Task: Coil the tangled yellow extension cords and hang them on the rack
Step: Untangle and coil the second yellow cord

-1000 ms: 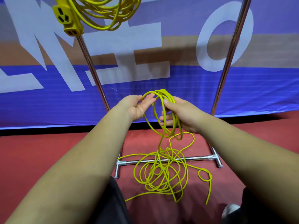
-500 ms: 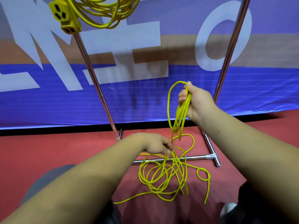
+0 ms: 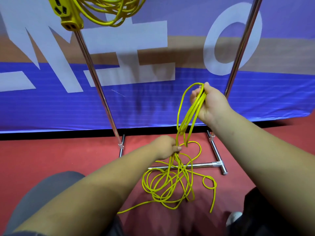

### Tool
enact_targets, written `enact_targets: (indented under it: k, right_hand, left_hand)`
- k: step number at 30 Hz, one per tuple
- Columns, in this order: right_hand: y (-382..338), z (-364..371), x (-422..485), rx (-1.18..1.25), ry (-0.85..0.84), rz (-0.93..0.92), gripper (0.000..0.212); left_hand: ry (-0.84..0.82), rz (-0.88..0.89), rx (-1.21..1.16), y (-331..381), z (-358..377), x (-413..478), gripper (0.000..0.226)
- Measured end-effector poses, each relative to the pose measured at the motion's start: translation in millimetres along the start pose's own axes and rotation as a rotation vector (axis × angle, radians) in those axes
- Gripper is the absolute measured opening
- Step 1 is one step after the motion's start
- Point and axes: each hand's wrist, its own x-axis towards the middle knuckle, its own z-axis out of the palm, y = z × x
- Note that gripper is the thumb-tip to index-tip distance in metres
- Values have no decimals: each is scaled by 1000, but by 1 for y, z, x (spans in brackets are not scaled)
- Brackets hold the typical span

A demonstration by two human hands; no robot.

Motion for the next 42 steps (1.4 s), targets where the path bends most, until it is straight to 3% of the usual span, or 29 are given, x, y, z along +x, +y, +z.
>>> enact_targets:
  k: [5,11,18,25,29,37,40,42]
  right_hand:
    - [2,-16,4,-452,-52,-5,24]
    - [16,-27,16,-755,-71,29,21]
    - [31,-36,36,-475,98,123,16]
    - [18,-42,49,-514,128,179,9]
    - [6,-36,42,-634,70,162,7]
    - [-5,-22,34,-597,-33,49,6]
    - [-5,-24,33,-592,-68,65,13]
    - [-11,-23,32,-573,-95,114,10]
  left_hand:
    - [32,78,-352,-2,-32,-11,31]
    - [8,180,-399,11,-52,-20,36]
    - [-82,306,-283,39,-52,-38,27]
    - [-94,499,79,42,-45,-48,34]
    - [-163,410,171,34,-28,-47,38]
    - [-332,49,394,-14,2,-30,34]
    - [-335,27,321,-21,-4,-25,20]
    - [-291,60,142,-25,-15,-24,14]
